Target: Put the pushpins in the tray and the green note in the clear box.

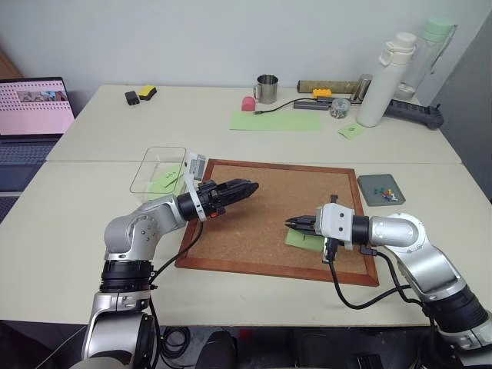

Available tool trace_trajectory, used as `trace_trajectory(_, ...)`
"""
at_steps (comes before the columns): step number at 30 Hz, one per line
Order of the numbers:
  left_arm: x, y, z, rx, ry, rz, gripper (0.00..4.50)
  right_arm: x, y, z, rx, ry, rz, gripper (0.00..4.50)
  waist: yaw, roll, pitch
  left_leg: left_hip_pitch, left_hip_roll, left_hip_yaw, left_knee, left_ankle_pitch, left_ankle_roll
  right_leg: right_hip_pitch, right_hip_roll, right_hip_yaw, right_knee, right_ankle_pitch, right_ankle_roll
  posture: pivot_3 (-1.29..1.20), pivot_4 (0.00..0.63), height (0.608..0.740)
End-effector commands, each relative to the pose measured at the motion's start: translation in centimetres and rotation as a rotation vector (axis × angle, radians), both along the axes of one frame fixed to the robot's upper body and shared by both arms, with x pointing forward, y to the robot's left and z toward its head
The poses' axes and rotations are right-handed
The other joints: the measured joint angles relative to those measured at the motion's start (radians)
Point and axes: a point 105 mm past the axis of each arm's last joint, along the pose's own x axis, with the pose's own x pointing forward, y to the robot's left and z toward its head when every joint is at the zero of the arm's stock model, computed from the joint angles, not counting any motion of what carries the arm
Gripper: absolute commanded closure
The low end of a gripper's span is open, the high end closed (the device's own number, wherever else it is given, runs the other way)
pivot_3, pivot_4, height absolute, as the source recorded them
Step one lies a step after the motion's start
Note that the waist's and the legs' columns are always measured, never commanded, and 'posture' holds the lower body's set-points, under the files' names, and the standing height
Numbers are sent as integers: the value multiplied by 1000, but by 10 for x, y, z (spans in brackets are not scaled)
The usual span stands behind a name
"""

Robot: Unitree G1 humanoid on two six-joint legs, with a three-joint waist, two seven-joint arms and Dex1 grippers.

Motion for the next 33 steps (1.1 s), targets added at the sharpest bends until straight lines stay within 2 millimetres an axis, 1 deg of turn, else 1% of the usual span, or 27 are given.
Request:
trace_trajectory(1, -2, -3, 26, -46, -64, -17, 1203, 9, 3, 23, 75, -45, -15, 4500, 0, 0, 0, 0, 0, 0, 0, 0, 0, 0, 0, 0, 0, 0, 0, 0, 150, 740)
trace_trajectory(4, 0, -1, 26, -73, -48, 32, 649, 17, 1, 34, 124, -66, -58, 4500, 1, 0, 0, 0, 0, 0, 0, 2, -3, 0, -1, 0, 0, 0, 0, 0, 150, 740)
trace_trajectory(5, -3, -1, 26, -91, -36, 22, 518, 18, 0, 37, 137, -69, -66, 4500, 1, 0, 1, 0, 0, 0, 0, 2, -3, 0, -1, 0, 0, 0, 0, 0, 150, 740)
trace_trajectory(12, -29, -10, 26, -96, -37, -97, 518, 17, -3, 62, 197, -100, -92, 4500, 2, 0, 1, -1, 0, -1, 0, 2, -3, 0, -2, 0, 0, 0, 0, 0, 150, 740)
trace_trajectory(15, -42, -17, 17, -52, -35, -179, 518, 14, -2, 75, 233, -110, -95, 4500, 1, 0, 1, -1, -1, -1, 0, 2, -3, 0, -2, 0, 0, 0, 0, 0, 150, 740)
trace_trajectory(17, -45, -21, 11, -28, -34, -204, 518, 12, -1, 79, 247, -110, -95, 4500, 1, 0, 1, -1, -1, -1, 0, 2, -3, 0, -2, 0, 0, 0, 0, 0, 150, 740)
trace_trajectory(18, -46, -23, 4, 0, -42, -218, 518, 11, 2, 82, 258, -109, -88, 4500, 2, 0, 1, -1, -1, -1, 0, 2, -3, 0, -2, 0, 0, 0, 0, 0, 150, 740)
trace_trajectory(21, -46, -31, -5, 34, -63, -245, 518, 5, 10, 89, 289, -105, -67, 4500, 2, 0, 1, -1, -1, -1, 0, 2, -3, 0, -2, 0, -1, 0, 0, 0, 150, 740)
trace_trajectory(24, -40, -36, -5, 25, -82, -246, 518, 2, 15, 93, 311, -100, -56, 4500, 2, 0, 1, -1, -1, 0, 0, 1, -3, 0, -2, 0, -1, 0, 0, 0, 150, 740)
trace_trajectory(28, -35, -45, 2, -7, -104, -257, 518, -2, 20, 93, 324, -85, -49, 4500, 3, 0, 1, -1, -1, -1, 0, 0, -1, 0, -2, 0, -1, 0, 0, 0, 150, 740)
trace_trajectory(32, -30, -50, 9, -50, -109, -241, 518, -3, 21, 90, 327, -68, -57, 4500, 2, 0, 1, -1, -1, -1, 0, 0, -1, 0, -2, 0, -1, 0, 0, 0, 150, 740)
trace_trajectory(33, -29, -50, 10, -51, -108, -238, 694, -2, 21, 89, 326, -66, -63, 4500, 2, 0, 1, -1, -1, -1, 0, 0, -1, 0, -2, 0, -1, 0, 0, 0, 150, 740)
